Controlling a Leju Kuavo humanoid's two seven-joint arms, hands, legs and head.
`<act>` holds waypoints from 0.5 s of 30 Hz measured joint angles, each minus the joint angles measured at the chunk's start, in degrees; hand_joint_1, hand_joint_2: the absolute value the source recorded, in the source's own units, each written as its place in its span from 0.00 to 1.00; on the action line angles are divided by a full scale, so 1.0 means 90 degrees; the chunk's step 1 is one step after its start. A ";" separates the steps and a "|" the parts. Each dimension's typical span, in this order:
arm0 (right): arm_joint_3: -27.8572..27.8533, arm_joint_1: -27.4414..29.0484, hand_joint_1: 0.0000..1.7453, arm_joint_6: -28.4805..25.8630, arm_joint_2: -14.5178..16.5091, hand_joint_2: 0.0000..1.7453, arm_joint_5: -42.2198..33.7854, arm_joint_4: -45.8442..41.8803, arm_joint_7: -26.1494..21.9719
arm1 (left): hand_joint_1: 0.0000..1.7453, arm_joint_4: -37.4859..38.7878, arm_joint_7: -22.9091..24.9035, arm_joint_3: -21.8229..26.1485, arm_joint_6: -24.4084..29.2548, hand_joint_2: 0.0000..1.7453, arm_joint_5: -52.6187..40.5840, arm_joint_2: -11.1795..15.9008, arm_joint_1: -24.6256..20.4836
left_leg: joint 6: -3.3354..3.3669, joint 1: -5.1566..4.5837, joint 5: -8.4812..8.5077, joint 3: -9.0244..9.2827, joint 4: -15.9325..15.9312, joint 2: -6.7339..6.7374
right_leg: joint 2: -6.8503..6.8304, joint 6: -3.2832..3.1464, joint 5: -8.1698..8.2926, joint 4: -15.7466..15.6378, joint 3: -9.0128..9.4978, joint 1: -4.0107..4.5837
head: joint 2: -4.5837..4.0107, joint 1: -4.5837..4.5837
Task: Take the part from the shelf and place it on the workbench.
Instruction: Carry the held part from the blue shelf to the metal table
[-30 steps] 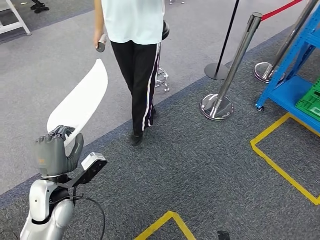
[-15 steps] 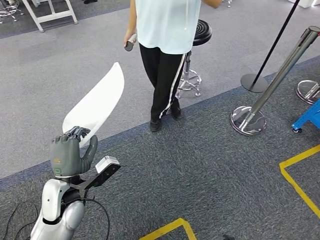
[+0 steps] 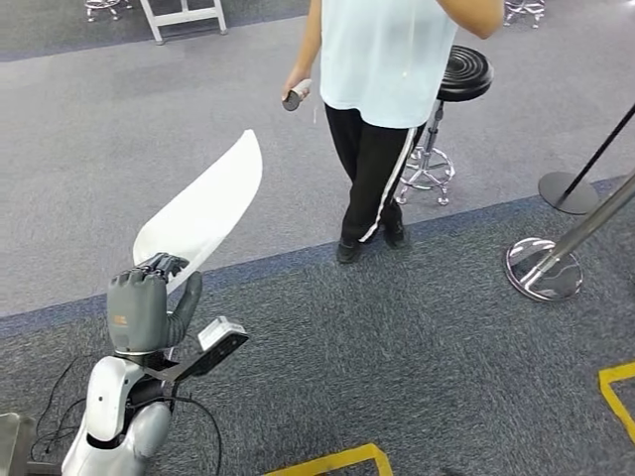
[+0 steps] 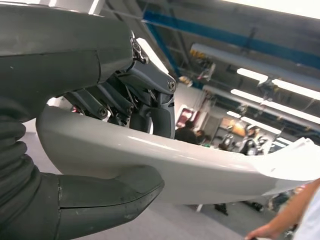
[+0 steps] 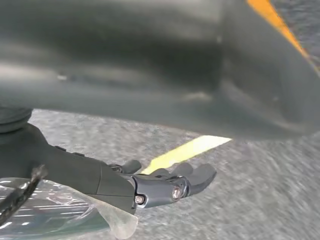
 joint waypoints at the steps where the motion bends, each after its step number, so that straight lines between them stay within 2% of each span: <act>1: -0.0029 0.0005 0.00 -0.0011 0.0015 0.00 0.0013 -0.0015 0.0046 | 0.97 0.0009 0.0000 -0.0037 -0.0006 1.00 0.0004 -0.0004 -0.0005 | 0.0021 0.0000 0.0005 -0.0003 -0.0017 -0.0068 | -0.0069 0.0026 -0.0009 -0.0019 0.0026 0.0003 | 0.0000 0.0004; 5: -0.0078 0.0014 0.00 -0.0027 0.0035 0.00 0.0044 -0.0040 0.0096 | 0.97 0.0027 0.0000 -0.0081 -0.0008 1.00 0.0010 -0.0007 -0.0013 | 0.0060 0.0010 0.0028 0.0023 -0.0085 -0.0170 | -0.0164 0.0074 -0.0034 -0.0044 0.0075 0.0014 | 0.0000 0.0003; 6: -0.0116 0.0023 0.00 -0.0023 0.0036 0.00 0.0053 -0.0058 0.0098 | 0.97 0.0048 -0.0004 -0.0123 0.0007 1.00 0.0010 -0.0026 -0.0037 | 0.0082 0.0031 0.0040 0.0043 -0.0108 -0.0226 | 0.0025 0.0086 -0.0161 0.0179 -0.0035 0.0001 | 0.0000 0.0013; 8: -0.0311 0.0113 0.00 0.0042 0.0036 0.00 0.0197 -0.0183 0.0080 | 0.97 0.0158 -0.0038 -0.0297 0.0042 1.00 0.0057 -0.0085 -0.0082 | 0.0125 0.0080 0.0055 0.0095 -0.0147 -0.0508 | 0.0458 0.0133 -0.0432 0.1080 -0.0592 -0.0035 | 0.0000 0.0038; 9: -0.0428 0.0166 0.00 0.0101 0.0035 0.00 0.0293 -0.0268 0.0057 | 0.97 0.0225 -0.0060 -0.0395 0.0060 1.00 0.0087 -0.0116 -0.0105 | 0.0138 0.0107 0.0055 0.0120 -0.0158 -0.0677 | 0.0683 0.0161 -0.0450 0.1380 -0.0815 -0.0060 | 0.0000 0.0050; 10: -0.0533 0.0211 0.00 0.0176 0.0033 0.00 0.0388 -0.0352 0.0023 | 0.97 0.0281 -0.0081 -0.0463 0.0064 1.00 0.0118 -0.0131 -0.0112 | 0.0121 0.0121 0.0038 0.0137 -0.0144 -0.0817 | 0.0743 0.0187 -0.0260 0.1306 -0.0865 -0.0080 | 0.0000 0.0052; 11: -0.0604 0.0223 0.00 0.0247 0.0031 0.00 0.0441 -0.0408 -0.0014 | 0.97 0.0315 -0.0092 -0.0500 0.0065 1.00 0.0129 -0.0136 -0.0131 | 0.0091 0.0134 0.0018 0.0144 -0.0119 -0.0896 | 0.0840 0.0210 -0.0008 0.0880 -0.0702 -0.0108 | 0.0000 0.0053; 12: -0.0685 0.0223 0.00 0.0323 0.0030 0.00 0.0491 -0.0448 -0.0059 | 0.97 0.0348 -0.0101 -0.0537 0.0061 1.00 0.0128 -0.0143 -0.0170 | 0.0053 0.0141 -0.0009 0.0129 -0.0072 -0.0975 | 0.0984 0.0222 0.0151 0.0488 -0.0530 -0.0137 | 0.0000 0.0057; 13: -0.0778 0.0212 0.00 0.0394 0.0028 0.00 0.0547 -0.0473 -0.0108 | 0.97 0.0380 -0.0106 -0.0577 0.0052 1.00 0.0121 -0.0153 -0.0220 | 0.0013 0.0146 -0.0023 0.0099 -0.0030 -0.1044 | 0.1101 0.0213 0.0233 0.0226 -0.0406 -0.0157 | 0.0000 0.0059; 14: -0.0877 0.0190 0.00 0.0447 0.0025 0.00 0.0616 -0.0484 -0.0150 | 0.97 0.0406 -0.0109 -0.0613 0.0042 1.00 0.0114 -0.0163 -0.0271 | -0.0025 0.0153 -0.0025 0.0062 0.0000 -0.1110 | 0.1177 0.0189 0.0230 0.0116 -0.0345 -0.0158 | 0.0000 0.0061; 15: -0.0976 0.0167 0.00 0.0482 0.0022 0.00 0.0692 -0.0487 -0.0179 | 0.97 0.0428 -0.0109 -0.0641 0.0034 1.00 0.0111 -0.0171 -0.0315 | -0.0059 0.0162 -0.0016 0.0029 0.0016 -0.1176 | 0.1178 0.0147 0.0207 0.0097 -0.0320 -0.0143 | 0.0000 0.0064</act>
